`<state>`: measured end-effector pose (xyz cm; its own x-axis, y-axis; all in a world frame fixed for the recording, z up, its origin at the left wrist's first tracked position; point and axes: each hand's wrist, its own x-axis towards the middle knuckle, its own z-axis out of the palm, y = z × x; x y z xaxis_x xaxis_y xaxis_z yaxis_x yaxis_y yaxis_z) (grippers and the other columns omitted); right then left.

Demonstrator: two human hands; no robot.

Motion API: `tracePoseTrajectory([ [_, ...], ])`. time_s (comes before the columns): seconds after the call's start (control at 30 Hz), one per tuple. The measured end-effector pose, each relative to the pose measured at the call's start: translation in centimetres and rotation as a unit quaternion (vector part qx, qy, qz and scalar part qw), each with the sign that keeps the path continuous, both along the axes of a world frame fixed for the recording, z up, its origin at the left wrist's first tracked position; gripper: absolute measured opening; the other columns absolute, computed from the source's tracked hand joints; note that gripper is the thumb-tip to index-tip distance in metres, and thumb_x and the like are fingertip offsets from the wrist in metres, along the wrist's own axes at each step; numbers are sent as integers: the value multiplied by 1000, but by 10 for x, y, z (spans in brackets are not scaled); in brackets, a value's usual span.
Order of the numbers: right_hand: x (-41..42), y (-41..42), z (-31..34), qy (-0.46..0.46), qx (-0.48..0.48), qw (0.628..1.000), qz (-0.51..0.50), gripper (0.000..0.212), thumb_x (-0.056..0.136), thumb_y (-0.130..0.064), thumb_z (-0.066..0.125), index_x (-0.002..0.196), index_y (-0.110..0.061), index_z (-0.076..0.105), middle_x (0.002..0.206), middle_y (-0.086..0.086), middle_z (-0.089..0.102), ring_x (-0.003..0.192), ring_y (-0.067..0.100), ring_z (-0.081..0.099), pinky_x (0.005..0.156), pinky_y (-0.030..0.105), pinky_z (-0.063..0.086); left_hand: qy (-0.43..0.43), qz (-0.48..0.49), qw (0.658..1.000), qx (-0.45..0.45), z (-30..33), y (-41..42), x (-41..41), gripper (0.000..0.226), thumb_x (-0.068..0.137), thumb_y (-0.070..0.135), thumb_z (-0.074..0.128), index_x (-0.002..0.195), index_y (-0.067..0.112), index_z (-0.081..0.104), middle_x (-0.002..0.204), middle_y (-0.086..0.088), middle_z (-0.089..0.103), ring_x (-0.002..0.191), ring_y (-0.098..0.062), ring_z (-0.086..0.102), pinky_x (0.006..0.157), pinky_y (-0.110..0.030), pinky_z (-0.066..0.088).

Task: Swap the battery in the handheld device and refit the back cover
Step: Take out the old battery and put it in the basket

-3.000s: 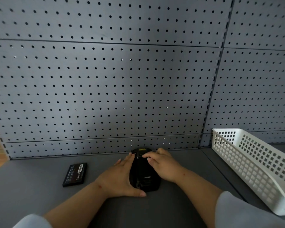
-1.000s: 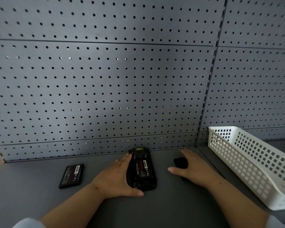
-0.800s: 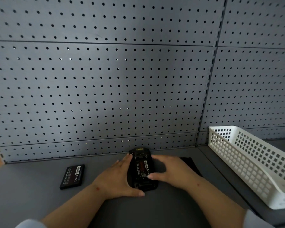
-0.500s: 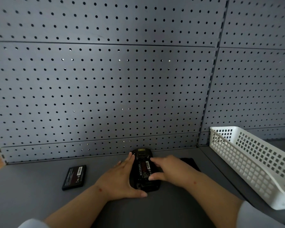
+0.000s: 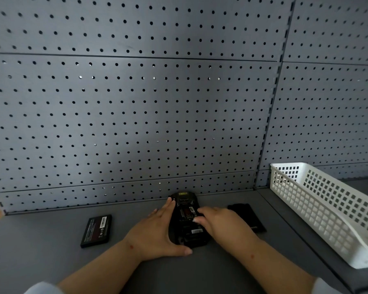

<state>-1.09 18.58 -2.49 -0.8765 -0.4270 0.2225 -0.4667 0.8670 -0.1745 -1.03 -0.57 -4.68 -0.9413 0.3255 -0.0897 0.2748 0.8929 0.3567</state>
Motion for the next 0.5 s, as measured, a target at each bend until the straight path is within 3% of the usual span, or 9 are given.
tracePoseTrajectory([
  [0.13, 10, -10, -3, 19, -154, 987, -45, 39, 92, -36, 48, 124, -16, 55, 114, 7, 67, 104, 18, 62, 84, 24, 45, 8, -4, 1000, 7, -2, -1, -1, 139, 31, 94, 33, 143, 28, -15, 155, 9, -15, 144, -15, 2, 117, -30, 7],
  [0.23, 16, -17, -3, 23, -223, 973, -59, 28, 90, -26, 55, 113, -13, 66, 108, 8, 71, 99, 16, 65, 80, 13, 39, 10, -9, 1000, 10, -4, -2, -3, 138, 31, 96, 32, 143, 29, -14, 154, 9, -16, 144, -13, 1, 119, -31, 6],
  [0.33, 22, -23, -3, 7, -283, 954, -98, 28, 89, -26, 57, 113, -15, 66, 111, 2, 71, 95, 7, 63, 75, 1, 35, 14, -10, 1000, 7, -4, -1, -2, 136, 32, 94, 32, 143, 29, -14, 153, 11, -17, 144, -14, 0, 116, -28, 4],
  [0.4, 25, -27, -3, -17, -328, 936, -124, 37, 84, -32, 64, 117, -15, 64, 110, 2, 70, 87, 3, 61, 70, 1, 40, 19, -12, 1000, 6, -2, 0, -1, 136, 32, 93, 32, 143, 27, -14, 153, 10, -17, 143, -13, -1, 113, -25, 1],
  [0.5, 29, -38, -3, -37, -326, 930, -166, 66, 70, -47, 72, 125, -14, 56, 117, 2, 66, 103, 10, 61, 83, 14, 45, 18, -10, 1000, 11, -1, 0, 0, 137, 32, 92, 33, 144, 26, -13, 153, 10, -16, 143, -11, 0, 112, -23, 0],
])
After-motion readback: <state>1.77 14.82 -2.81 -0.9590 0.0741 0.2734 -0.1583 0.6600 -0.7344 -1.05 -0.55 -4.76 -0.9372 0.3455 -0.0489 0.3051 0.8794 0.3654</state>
